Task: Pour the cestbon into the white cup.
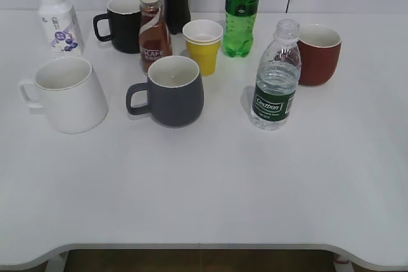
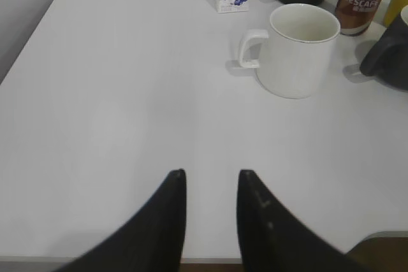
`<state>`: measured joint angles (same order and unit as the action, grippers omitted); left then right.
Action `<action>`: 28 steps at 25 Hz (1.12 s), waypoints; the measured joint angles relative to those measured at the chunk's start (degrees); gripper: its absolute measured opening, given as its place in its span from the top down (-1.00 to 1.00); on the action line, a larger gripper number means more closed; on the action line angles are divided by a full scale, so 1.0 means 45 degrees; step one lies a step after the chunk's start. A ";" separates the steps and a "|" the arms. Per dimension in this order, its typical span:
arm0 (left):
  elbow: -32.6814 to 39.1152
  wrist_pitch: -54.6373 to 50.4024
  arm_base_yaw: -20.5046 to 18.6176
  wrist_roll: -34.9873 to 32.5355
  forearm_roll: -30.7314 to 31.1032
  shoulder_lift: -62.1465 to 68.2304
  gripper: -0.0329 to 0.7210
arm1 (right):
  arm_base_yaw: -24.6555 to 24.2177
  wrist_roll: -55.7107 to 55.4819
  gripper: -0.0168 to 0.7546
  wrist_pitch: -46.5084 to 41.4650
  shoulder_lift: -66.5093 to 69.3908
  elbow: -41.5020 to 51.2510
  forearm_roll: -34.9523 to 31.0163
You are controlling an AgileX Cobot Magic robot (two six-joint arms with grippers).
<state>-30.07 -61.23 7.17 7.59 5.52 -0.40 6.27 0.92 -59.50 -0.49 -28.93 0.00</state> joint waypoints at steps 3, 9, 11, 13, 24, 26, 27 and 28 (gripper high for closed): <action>0.0000 0.0000 0.0000 0.0000 0.0000 0.0000 0.35 | 0.0000 0.0000 -0.25 0.0000 0.0000 0.0000 0.0000; 0.0000 0.0000 0.0000 0.0000 0.0000 0.0000 0.35 | 0.0000 0.0000 -0.25 0.0000 0.0000 0.0000 0.0000; 0.0000 0.0000 0.0000 0.0000 0.0000 0.0000 0.35 | 0.0000 0.0000 -0.25 0.0000 0.0000 0.0000 0.0000; 0.0000 0.0000 0.0000 0.0000 0.0000 0.0000 0.35 | 0.0000 0.0000 -0.25 0.0000 0.0000 0.0000 0.0000; 0.0000 0.0000 0.0000 0.0000 0.0000 0.0000 0.35 | 0.0000 0.0000 -0.25 0.0000 0.0000 0.0000 0.0000; 0.0000 0.0000 0.0000 0.0000 0.0000 0.0000 0.35 | 0.0000 0.0000 -0.25 0.0000 0.0000 0.0000 0.0000; 0.0000 0.0000 0.0000 0.0000 0.0000 0.0000 0.35 | 0.0000 0.0000 -0.25 0.0000 0.0000 0.0000 0.0000; 0.0000 0.0000 0.0000 0.0000 0.0000 0.0000 0.35 | 0.0000 0.0000 -0.25 0.0000 0.0000 0.0000 0.0000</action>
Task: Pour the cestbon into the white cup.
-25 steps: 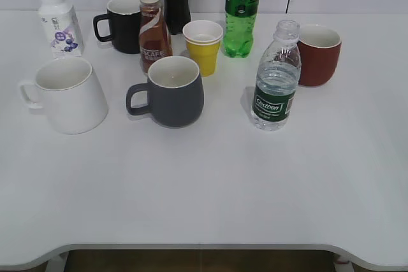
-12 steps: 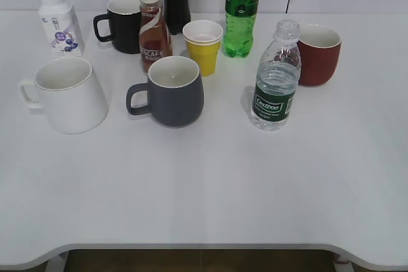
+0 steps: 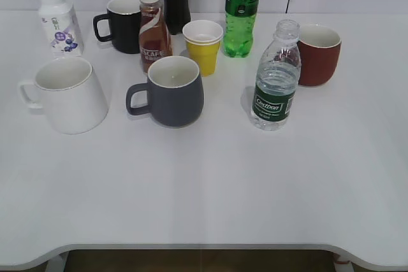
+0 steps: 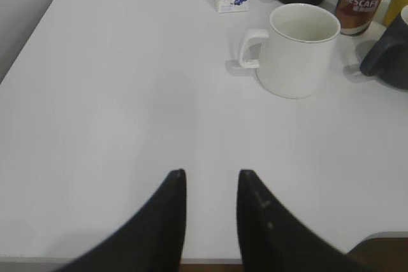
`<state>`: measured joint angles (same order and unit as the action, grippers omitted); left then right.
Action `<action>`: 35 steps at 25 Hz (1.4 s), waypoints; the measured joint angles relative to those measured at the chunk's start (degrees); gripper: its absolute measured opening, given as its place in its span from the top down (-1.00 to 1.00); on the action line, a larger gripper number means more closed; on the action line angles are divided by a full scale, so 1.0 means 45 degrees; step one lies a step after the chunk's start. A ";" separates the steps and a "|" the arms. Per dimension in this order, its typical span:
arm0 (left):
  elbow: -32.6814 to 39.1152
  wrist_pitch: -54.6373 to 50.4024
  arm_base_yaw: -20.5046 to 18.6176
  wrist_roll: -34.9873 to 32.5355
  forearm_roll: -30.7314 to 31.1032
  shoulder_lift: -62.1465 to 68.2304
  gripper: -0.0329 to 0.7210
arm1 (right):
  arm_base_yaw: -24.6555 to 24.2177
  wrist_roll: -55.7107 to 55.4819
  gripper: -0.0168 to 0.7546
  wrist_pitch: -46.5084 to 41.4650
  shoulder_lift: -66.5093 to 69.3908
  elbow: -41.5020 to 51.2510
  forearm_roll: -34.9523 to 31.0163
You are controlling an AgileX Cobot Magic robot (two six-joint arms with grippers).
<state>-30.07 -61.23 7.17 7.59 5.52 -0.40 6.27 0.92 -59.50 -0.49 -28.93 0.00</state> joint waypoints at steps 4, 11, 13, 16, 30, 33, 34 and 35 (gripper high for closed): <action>0.0000 0.0000 0.0000 0.0000 0.0055 0.0000 0.35 | 0.0000 0.0000 -0.25 0.0000 0.0000 0.0000 0.0000; -0.0140 0.5692 0.0000 0.0000 -0.0376 0.0416 0.35 | 0.0000 0.0000 -0.25 0.0000 0.0000 0.0000 0.0000; 0.0120 0.9331 0.0000 0.0000 0.0104 0.1069 0.35 | 0.0000 0.0000 -0.25 0.0000 0.0000 0.0000 0.0000; 0.0437 1.3055 0.0000 0.0000 0.0675 0.2626 0.35 | 0.0000 0.0000 -0.25 0.0000 0.0000 0.0000 0.0000; 0.1644 1.9507 -0.0407 -0.0244 0.0906 1.3136 0.35 | 0.0000 0.0000 -0.25 0.0000 0.0000 0.0000 -0.0154; 0.3245 2.1066 -0.0936 -0.0244 0.0729 1.4193 0.35 | 0.0000 0.0000 -0.25 0.0000 0.0000 0.0000 -0.0169; 0.3850 2.1829 -0.1040 -0.0286 0.0717 1.4486 0.35 | 0.0000 0.0000 -0.25 0.0000 0.0000 0.0000 -0.0169; 0.4272 2.2594 -0.1078 -0.0453 0.0633 1.4863 0.35 | 0.0000 0.0000 -0.25 0.0000 0.0000 0.0000 -0.0169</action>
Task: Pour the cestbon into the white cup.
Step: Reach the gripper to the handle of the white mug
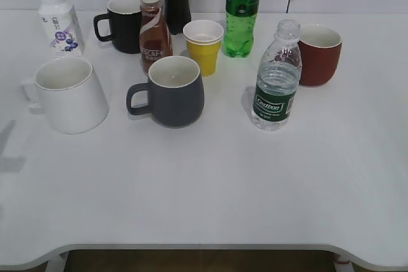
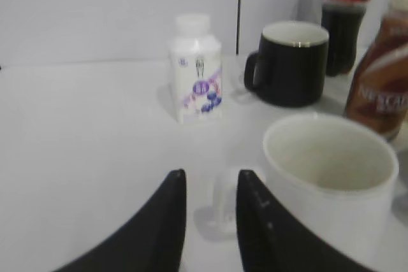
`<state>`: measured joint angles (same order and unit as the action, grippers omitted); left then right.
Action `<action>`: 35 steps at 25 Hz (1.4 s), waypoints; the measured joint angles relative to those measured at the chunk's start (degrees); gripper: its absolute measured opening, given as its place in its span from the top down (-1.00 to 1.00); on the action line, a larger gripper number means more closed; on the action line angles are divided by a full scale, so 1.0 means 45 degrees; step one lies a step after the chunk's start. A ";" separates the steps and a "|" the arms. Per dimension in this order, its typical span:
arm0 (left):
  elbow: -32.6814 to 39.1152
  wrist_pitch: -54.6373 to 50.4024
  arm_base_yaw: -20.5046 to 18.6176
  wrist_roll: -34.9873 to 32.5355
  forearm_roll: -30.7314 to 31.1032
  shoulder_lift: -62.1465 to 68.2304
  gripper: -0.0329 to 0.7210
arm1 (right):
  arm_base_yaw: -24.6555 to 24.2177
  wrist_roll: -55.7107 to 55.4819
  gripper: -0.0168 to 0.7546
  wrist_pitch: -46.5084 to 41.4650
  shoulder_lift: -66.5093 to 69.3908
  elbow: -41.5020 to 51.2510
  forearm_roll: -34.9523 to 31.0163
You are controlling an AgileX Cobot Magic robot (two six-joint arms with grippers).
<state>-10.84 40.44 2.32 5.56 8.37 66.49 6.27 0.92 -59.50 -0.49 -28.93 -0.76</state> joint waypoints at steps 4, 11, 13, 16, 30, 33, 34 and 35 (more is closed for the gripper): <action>0.0557 0.2760 -0.0010 -0.0432 -0.0798 0.1924 0.31 | 0.0000 0.0000 -0.25 0.0000 0.0000 0.0000 0.0000; 0.0411 0.6077 -0.0024 -0.0523 -0.0863 0.6018 0.06 | 0.0000 0.0000 -0.25 0.0000 0.0000 0.0000 0.0000; 0.0133 0.6193 -0.0024 -0.0549 -0.0664 0.6904 0.05 | 0.0000 0.0000 -0.25 0.0000 0.0000 0.0000 0.0000; -0.0323 0.6284 -0.0024 -0.0549 -0.0499 0.7616 0.05 | 0.0000 0.0000 -0.25 0.0000 0.0000 0.0000 0.0000; -0.2746 0.6315 -0.0024 -0.0549 0.0289 0.9134 0.23 | 0.0000 0.0000 -0.25 0.0000 0.0000 0.0000 0.0000; -0.3064 0.6236 -0.0024 -0.0577 0.0294 0.9256 0.66 | 0.0000 0.0000 -0.25 0.0000 0.0000 0.0000 0.0000; -0.3080 0.6140 -0.0024 -0.0683 0.0282 0.9258 0.77 | 0.0000 -0.0009 -0.25 0.0000 0.0000 0.0000 -0.0019; -0.3083 0.6086 -0.0024 -0.0669 0.0307 0.9258 0.81 | 0.0000 0.0002 -0.25 0.0011 0.0000 0.0000 -0.0063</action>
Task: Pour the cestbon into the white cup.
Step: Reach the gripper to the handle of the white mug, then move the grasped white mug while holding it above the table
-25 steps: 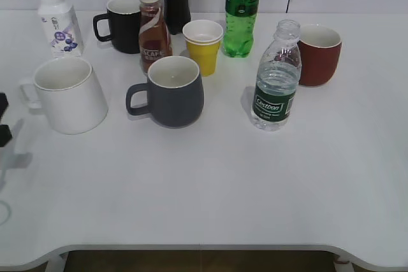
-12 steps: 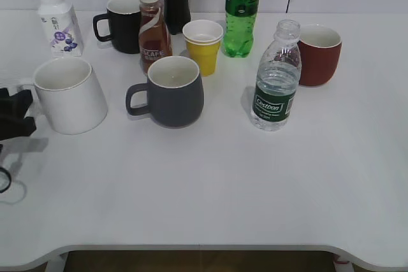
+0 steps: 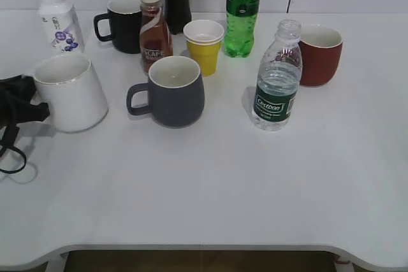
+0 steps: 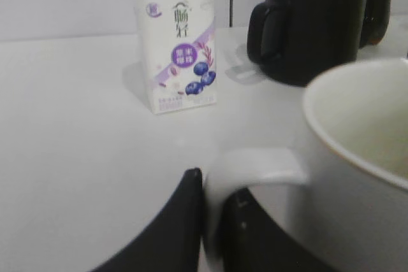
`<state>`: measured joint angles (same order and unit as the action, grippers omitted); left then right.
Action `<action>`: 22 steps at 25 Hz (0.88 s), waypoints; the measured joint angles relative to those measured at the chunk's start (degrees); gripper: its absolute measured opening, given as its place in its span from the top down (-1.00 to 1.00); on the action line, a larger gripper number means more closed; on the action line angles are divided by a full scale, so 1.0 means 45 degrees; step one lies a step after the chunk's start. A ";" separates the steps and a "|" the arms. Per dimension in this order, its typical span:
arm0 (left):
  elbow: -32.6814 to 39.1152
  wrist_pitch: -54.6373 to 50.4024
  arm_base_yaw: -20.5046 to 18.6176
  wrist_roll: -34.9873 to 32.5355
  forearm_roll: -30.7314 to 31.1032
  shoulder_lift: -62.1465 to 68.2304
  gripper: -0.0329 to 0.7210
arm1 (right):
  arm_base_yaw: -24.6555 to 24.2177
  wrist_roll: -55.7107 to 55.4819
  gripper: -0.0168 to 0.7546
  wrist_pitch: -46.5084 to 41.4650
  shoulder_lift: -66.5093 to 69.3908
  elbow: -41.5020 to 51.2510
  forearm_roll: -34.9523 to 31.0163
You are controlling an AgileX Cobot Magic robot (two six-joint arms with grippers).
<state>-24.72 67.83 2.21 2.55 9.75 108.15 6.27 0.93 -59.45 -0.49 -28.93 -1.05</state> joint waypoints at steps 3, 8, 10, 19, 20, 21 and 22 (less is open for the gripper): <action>-0.0011 -0.0060 -0.0008 -0.0058 0.0367 -0.0073 0.81 | 0.0000 0.0360 -0.20 0.0863 0.0416 -0.0187 -0.0256; -0.0011 -0.0334 -0.0008 -0.0085 0.0856 -0.1188 0.81 | 0.0000 0.2176 -0.17 0.7672 0.2290 -0.0263 -0.0703; -0.0011 -0.0309 -0.0008 -0.0085 0.1079 -0.1804 0.81 | 0.0000 0.2449 -0.17 1.0452 0.3603 -0.0263 -0.0740; 0.0000 -0.1107 -0.0008 -0.0085 0.3719 -0.3729 0.81 | 0.0330 -0.0880 -0.16 1.7186 0.9148 0.0980 -0.0125; 0.0000 -0.1360 -0.0008 -0.0085 0.3968 -0.3904 0.81 | 0.0571 -0.1859 -0.16 1.7803 0.9722 0.1568 0.0233; 0.0000 -0.1562 -0.0008 -0.0085 0.4086 -0.4082 0.81 | 0.0786 -0.2637 -0.16 1.8544 1.0209 0.2178 0.0771; 0.0000 -0.1679 -0.0008 -0.0085 0.4149 -0.4216 0.81 | 0.1022 -0.3111 -0.16 1.9220 1.0873 0.2670 0.1275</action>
<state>-24.71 60.27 2.18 2.16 28.42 89.18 10.87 -13.07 27.04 48.44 -16.91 4.69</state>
